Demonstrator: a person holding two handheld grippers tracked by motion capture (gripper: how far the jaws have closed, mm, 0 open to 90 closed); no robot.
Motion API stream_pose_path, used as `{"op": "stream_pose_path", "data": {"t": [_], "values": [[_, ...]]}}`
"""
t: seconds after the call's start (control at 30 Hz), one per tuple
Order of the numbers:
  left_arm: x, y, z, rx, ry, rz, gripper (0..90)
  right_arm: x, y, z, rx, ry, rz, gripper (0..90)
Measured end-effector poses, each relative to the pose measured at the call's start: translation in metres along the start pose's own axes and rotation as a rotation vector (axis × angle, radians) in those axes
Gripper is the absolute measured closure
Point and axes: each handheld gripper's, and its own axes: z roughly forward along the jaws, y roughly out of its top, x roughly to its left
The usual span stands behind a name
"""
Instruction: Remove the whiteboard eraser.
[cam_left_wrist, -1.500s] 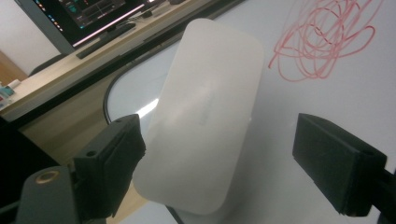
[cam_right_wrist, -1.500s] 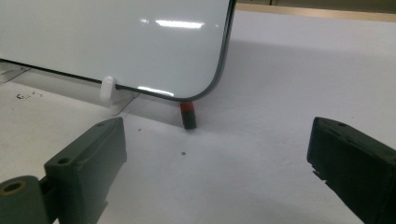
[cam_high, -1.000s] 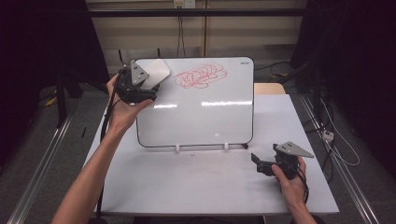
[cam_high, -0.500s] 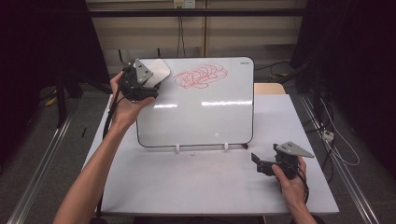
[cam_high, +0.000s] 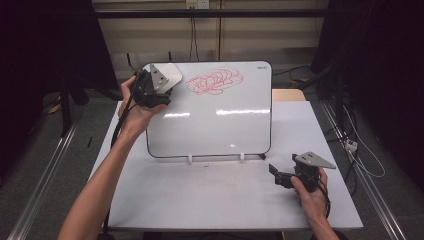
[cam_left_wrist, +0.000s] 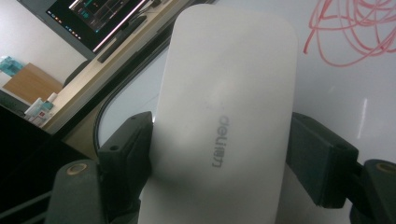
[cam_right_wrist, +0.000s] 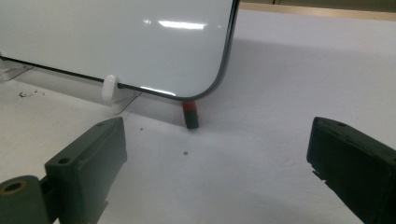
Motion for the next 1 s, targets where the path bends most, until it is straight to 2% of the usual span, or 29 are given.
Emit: {"op": "stream_pose_path", "data": {"t": [0.03, 0.13, 0.33, 1.0], "values": [[-0.0002, 0.0002, 0.0001, 0.000, 0.000, -0.006, 28.0, 0.0000, 0.0000, 0.0000, -0.001, 0.001, -0.001, 5.2], [-0.0009, -0.0003, -0.0002, 0.008, 0.000, 0.013, 29.6, -0.0001, -0.0001, -0.0001, -0.001, 0.001, -0.002, 5.2], [0.0005, -0.0004, -0.0022, 0.009, -0.009, 0.020, 30.6, 0.0000, 0.0000, 0.0002, 0.001, -0.001, -0.003, 5.2], [0.0047, -0.0001, -0.0068, 0.004, -0.035, -0.060, 31.2, -0.0004, -0.0001, 0.0009, 0.004, -0.001, 0.000, 5.2]]}}
